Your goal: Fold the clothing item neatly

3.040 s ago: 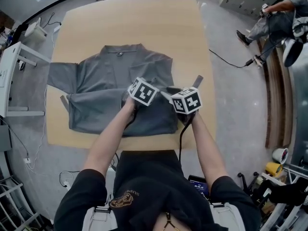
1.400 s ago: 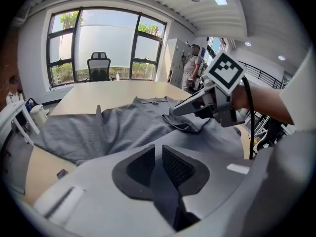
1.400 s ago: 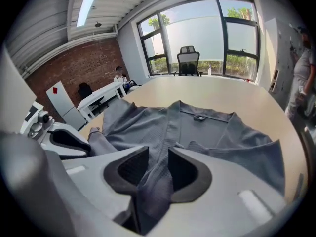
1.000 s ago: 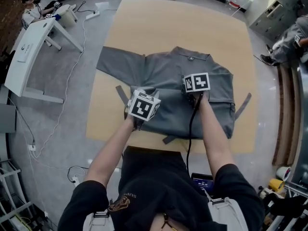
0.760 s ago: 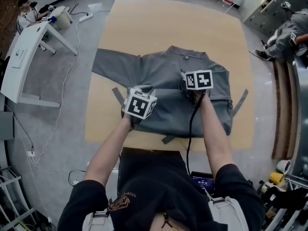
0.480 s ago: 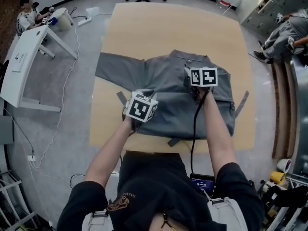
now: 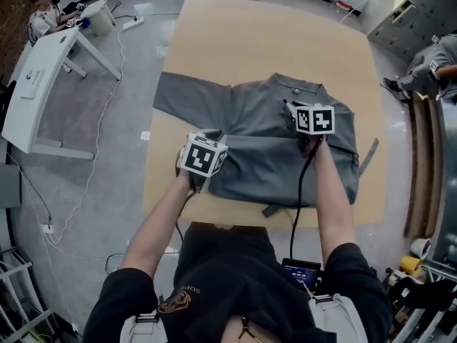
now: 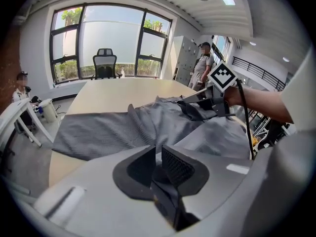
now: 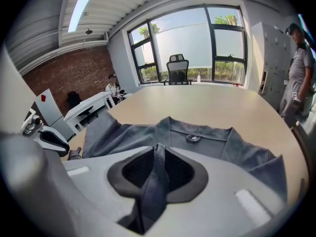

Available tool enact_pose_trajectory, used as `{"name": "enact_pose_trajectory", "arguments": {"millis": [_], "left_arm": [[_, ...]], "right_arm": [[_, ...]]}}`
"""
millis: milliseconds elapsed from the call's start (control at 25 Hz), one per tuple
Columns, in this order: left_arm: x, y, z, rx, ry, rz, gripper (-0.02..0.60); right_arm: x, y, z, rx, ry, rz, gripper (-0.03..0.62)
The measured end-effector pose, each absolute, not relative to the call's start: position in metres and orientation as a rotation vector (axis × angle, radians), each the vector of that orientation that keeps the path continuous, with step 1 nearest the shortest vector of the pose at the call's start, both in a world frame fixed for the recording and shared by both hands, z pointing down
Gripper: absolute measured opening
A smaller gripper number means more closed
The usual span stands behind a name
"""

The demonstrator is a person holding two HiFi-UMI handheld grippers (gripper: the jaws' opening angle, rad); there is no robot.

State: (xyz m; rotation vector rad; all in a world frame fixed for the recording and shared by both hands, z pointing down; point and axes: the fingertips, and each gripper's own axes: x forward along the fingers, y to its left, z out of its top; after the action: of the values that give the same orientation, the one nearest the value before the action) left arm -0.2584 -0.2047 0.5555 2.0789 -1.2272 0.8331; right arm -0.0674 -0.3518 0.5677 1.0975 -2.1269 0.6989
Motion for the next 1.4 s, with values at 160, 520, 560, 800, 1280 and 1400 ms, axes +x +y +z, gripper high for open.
{"name": "enact_pose_trajectory", "arguments": {"millis": [160,520,560,800,1280,1400], "left_arm": [[-0.256,-0.208,0.557,2.106,-1.193,0.830,0.048],[-0.215,-0.214,0.559,2.177,-1.089,0.839,0.047],[-0.212,-0.215,0.558,2.183,-1.079,0.838,0.048],[-0.200,-0.216,0.561,2.211,-1.027,0.849,0.046],[-0.228,-0.219,0.563,2.185,-1.073,0.823,0.046],[-0.268,-0.223,0.566,2.128,-1.157,0.797,0.046]], "right_arm": [[-0.054,-0.330,0.569,1.078,-2.076,0.665,0.060],[-0.045,-0.314,0.626,1.029,-1.957,0.726,0.060],[-0.044,-0.314,0.625,1.028,-1.957,0.734,0.035],[-0.054,-0.298,0.586,1.028,-2.058,0.789,0.017],[-0.066,-0.261,0.602,0.963,-2.060,0.819,0.034],[-0.086,-0.264,0.582,0.941,-2.102,0.763,0.035]]}}
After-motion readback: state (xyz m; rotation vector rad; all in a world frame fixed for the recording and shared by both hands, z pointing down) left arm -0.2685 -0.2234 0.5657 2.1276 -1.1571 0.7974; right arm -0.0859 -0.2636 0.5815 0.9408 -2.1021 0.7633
